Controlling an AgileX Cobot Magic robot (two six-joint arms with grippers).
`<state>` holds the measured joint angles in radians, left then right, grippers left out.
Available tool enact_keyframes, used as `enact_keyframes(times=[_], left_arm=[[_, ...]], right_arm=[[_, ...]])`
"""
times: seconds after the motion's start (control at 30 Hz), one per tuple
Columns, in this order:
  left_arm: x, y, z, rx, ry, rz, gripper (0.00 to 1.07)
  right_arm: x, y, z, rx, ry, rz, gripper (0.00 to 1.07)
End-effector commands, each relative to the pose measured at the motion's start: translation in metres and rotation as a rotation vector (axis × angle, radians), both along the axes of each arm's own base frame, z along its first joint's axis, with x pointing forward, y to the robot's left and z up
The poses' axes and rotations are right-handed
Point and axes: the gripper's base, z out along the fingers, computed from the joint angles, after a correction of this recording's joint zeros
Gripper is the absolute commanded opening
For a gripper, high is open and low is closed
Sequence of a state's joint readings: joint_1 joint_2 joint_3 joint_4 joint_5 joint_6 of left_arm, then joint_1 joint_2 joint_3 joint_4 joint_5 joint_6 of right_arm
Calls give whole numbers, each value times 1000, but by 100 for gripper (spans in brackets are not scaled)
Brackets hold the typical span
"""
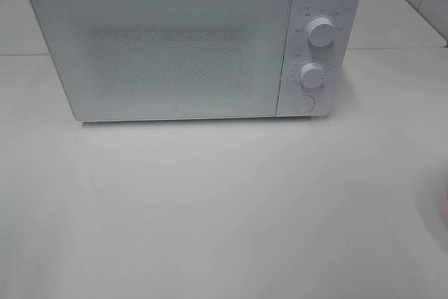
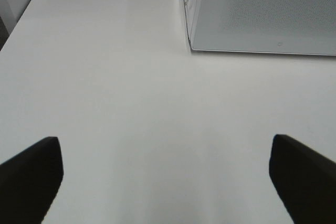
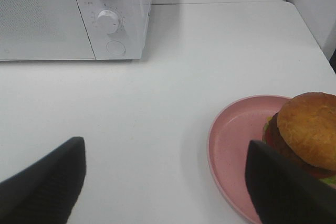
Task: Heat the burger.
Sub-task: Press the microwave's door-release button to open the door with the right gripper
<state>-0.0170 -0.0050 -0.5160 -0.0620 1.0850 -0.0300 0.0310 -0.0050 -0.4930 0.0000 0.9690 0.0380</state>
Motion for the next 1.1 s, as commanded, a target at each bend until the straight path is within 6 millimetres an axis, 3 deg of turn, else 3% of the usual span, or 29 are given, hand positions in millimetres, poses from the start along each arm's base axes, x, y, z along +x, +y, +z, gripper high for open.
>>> enact_keyframes(times=[0.03, 0.5, 0.77, 1.1], left_arm=[[-2, -1, 1, -7, -33, -7, 100], [-2, -1, 1, -7, -33, -7, 100], [-2, -1, 1, -7, -33, -7, 100], [-2, -1, 1, -7, -33, -7, 100]], right_arm=[[-4, 0, 0, -11, -36, 1, 74], [-4, 0, 0, -11, -37, 1, 74], [4, 0, 11, -10, -54, 1, 74], [55, 1, 25, -14, -50, 3, 74]])
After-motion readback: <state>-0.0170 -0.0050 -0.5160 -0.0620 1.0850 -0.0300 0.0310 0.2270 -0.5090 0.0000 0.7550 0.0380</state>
